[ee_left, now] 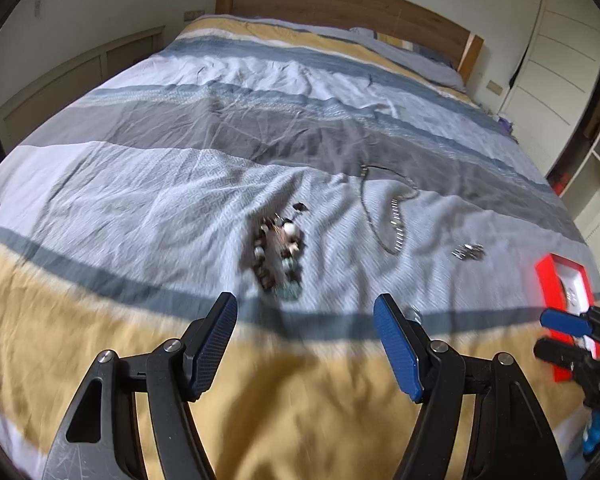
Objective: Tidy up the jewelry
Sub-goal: 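Close left gripper on brown beaded bracelet while right gripper grasps small silver ring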
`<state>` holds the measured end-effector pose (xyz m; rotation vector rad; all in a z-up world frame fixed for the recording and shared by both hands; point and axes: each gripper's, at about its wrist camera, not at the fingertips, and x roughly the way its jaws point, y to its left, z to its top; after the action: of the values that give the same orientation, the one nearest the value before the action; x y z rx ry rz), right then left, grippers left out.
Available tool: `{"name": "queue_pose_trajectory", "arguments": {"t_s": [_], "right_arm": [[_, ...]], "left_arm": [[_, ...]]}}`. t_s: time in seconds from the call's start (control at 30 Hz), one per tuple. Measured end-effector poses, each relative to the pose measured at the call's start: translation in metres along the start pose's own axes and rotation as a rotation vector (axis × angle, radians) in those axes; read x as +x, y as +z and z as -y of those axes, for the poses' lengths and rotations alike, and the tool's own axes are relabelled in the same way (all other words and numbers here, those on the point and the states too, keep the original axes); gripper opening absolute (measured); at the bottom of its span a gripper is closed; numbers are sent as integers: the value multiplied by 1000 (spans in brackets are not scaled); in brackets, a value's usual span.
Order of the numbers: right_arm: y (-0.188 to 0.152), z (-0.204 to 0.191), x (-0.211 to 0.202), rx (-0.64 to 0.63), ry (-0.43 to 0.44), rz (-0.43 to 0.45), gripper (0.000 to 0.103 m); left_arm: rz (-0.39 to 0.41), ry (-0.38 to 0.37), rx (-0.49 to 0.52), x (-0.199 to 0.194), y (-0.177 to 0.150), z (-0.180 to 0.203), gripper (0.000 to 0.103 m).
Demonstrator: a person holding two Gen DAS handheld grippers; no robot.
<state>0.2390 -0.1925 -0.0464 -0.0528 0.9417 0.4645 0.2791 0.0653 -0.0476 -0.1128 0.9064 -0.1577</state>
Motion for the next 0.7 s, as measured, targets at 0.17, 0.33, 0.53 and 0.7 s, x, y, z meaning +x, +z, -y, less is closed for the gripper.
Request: {"name": "queue_pose_trajectory", "arguments": {"t_s": [0.17,0.33,0.53,0.7], "right_arm": [[16,-1,37,-7,44,-28,39],[23,-3,73,-12,80,-65,39],[29,-15,103,-40,129,-93,39],[29,-21,120,-44,132,-104,38]], "left_arm": [[-33,31,-7,44,15,-11,66],[-60,46,-17,73,17,-21,64],[-61,38,-23,88,17,-27,64],[-56,36,-16,94,16,-28,63]]}}
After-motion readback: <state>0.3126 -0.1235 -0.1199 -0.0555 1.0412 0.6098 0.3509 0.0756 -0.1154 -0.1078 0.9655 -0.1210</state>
